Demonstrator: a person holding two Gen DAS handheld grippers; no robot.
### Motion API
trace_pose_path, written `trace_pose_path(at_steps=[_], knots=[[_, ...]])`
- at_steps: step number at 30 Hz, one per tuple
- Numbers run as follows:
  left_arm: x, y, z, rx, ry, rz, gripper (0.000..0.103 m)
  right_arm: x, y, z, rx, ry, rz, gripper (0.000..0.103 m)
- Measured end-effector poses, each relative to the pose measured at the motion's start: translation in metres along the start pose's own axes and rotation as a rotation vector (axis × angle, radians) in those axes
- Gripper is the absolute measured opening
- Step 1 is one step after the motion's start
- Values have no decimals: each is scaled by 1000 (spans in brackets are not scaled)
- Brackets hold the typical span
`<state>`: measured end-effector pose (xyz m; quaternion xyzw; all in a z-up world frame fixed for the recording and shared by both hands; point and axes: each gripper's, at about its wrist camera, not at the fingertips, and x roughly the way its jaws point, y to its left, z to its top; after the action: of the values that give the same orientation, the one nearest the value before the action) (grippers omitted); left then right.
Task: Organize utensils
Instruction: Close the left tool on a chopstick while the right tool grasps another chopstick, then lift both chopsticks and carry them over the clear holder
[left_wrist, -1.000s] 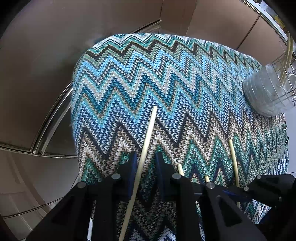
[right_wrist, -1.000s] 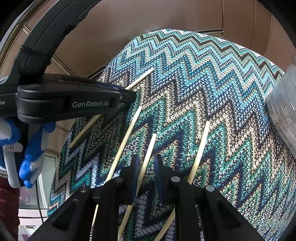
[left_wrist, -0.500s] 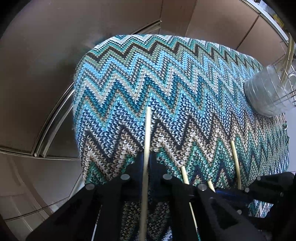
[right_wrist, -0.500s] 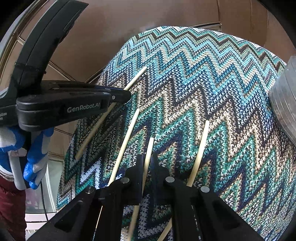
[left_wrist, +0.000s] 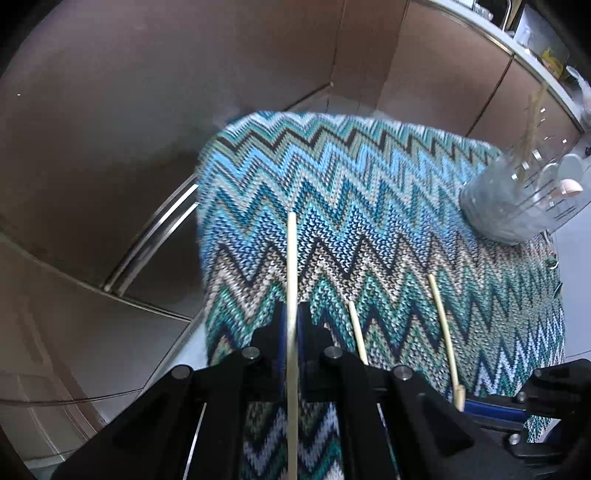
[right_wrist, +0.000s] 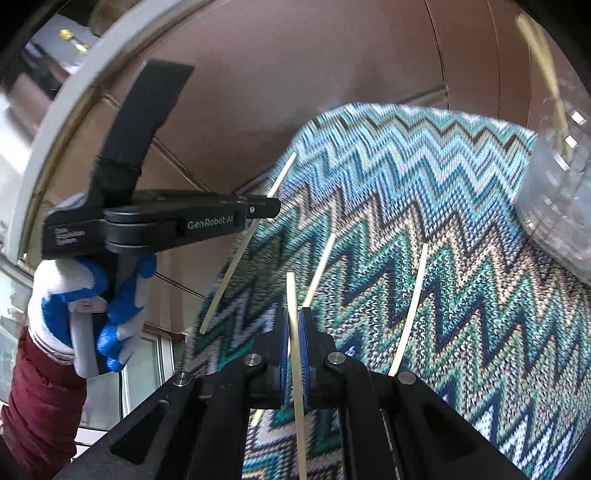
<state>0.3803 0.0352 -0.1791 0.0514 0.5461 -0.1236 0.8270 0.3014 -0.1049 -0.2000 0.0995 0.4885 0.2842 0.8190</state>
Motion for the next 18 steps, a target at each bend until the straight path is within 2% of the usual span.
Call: trace_pose_path(at_steps=[10, 18], knots=[[-69, 9, -38, -82, -152, -12, 5, -72, 38, -42, -45, -161, -18, 7], [-126, -16, -59, -72, -253, -48, 5, -128, 21, -62, -9, -291, -46, 6]])
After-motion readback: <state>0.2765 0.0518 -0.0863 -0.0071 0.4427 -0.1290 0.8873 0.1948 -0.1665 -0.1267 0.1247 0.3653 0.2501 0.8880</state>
